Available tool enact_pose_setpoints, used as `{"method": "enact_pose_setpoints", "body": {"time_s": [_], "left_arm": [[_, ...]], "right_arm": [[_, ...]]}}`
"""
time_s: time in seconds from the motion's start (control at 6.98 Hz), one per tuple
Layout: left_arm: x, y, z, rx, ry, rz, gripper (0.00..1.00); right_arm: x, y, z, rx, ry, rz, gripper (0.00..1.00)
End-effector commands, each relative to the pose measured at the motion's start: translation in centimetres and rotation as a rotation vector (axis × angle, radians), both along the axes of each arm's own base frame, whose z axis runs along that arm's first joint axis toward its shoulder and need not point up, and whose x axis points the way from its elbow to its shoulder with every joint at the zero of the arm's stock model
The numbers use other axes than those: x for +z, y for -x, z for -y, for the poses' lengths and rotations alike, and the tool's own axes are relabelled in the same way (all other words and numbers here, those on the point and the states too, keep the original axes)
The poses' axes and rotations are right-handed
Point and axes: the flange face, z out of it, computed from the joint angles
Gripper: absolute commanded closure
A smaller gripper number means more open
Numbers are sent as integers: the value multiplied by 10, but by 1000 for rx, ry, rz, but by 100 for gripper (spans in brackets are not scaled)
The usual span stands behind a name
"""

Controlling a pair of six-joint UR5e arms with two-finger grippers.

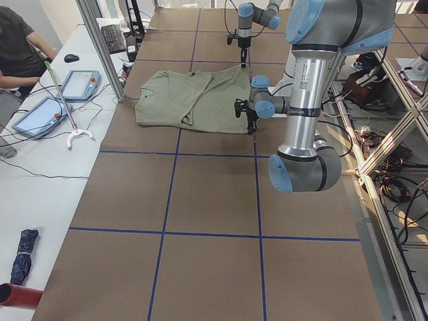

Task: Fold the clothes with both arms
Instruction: 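Lift the hem with both grippers and fold it toward the collar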

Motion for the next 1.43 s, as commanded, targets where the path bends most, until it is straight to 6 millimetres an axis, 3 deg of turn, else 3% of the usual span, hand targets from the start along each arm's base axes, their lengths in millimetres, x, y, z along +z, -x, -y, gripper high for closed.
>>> {"method": "enact_pose_setpoints", "body": {"time_s": [0.0, 0.43, 0.72, 0.86, 1.0, 1.15, 1.29], "left_arm": [[-10, 3, 0, -1, 2, -13, 100], [-54, 40, -6, 0, 5, -28, 100], [-81, 70, -13, 2, -4, -58, 100], [-100, 86, -24, 18, -5, -76, 100], [-122, 106, -52, 73, 0, -93, 100], [-143, 128, -82, 155, 29, -119, 100], [-151, 134, -97, 176, 55, -139, 100]], "right_arm": [[1, -3, 2, 4, 3, 0, 100], [-11, -20, 4, 16, -4, 27, 100], [-17, -65, -21, -31, 26, 55, 100], [-20, -92, -38, -79, 69, 70, 100], [-31, -107, -53, -141, 101, 103, 100], [-42, -111, -66, -215, 131, 136, 100], [-51, -117, -72, -240, 136, 159, 100]]}}
